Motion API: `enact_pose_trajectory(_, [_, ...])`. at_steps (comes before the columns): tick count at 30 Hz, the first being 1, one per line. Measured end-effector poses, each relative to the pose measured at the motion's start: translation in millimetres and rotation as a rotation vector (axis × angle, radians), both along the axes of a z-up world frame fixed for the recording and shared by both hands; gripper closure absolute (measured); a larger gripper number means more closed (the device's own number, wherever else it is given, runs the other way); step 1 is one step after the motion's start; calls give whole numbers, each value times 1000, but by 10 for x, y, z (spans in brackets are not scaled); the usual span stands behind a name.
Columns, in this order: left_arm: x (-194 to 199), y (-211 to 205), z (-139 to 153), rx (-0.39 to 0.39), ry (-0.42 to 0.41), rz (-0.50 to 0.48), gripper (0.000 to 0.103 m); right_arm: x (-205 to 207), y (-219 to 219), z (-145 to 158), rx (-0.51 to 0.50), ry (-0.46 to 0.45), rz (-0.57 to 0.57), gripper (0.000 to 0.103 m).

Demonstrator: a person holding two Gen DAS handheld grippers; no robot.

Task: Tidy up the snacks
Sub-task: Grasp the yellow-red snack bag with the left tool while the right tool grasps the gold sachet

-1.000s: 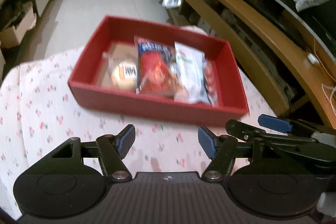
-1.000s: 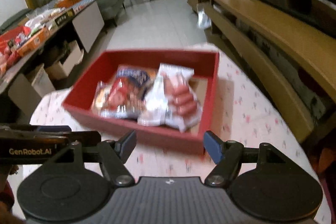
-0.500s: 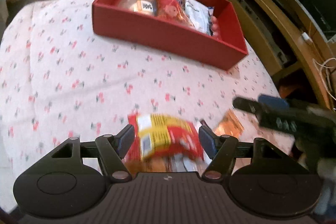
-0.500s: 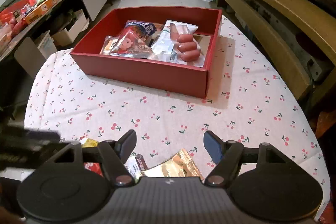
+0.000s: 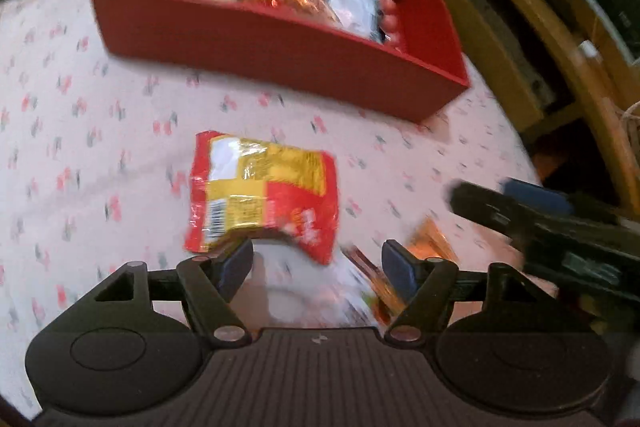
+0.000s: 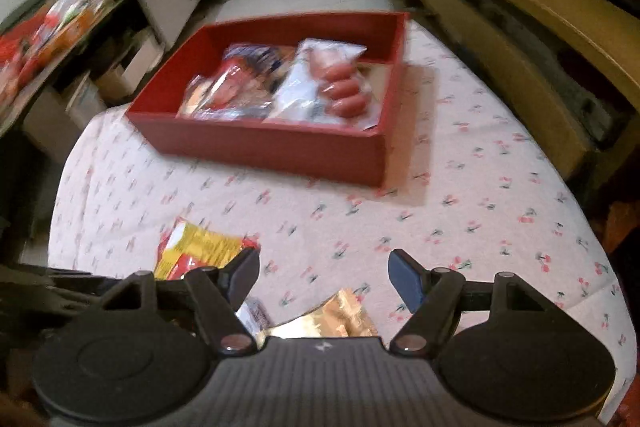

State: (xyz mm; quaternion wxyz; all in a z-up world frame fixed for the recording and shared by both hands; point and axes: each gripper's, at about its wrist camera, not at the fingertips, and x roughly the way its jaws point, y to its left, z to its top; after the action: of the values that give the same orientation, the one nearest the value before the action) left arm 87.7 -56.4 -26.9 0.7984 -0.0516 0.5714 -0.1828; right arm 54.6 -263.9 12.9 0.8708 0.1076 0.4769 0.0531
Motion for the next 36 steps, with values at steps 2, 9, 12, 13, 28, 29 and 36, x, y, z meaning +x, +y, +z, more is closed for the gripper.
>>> enact_pose_trajectory(2, [109, 3, -41, -1, -8, 4, 26, 10, -68, -6, 19, 0, -25, 5])
enact_pose_trajectory(9, [283, 363, -43, -88, 42, 185, 24, 53, -134, -15, 28, 6, -42, 6])
enact_pose_trajectory(12, [368, 397, -26, -67, 39, 258, 20, 63, -89, 1, 31, -1, -30, 6])
enact_pose_trajectory(13, [404, 365, -34, -57, 40, 275, 20, 62, -72, 9, 31, -6, -25, 6])
enact_pose_trajectory(28, [521, -166, -131, 113, -27, 294, 11, 62, -249, 52, 33, -20, -62, 6])
enact_pose_trajectory(29, [487, -135, -123, 94, -19, 300, 14, 56, -256, 54, 34, -20, -63, 6])
enact_pose_trajectory(36, [437, -197, -143, 134, -41, 368, 17, 63, -237, 13, 42, 1, -57, 6])
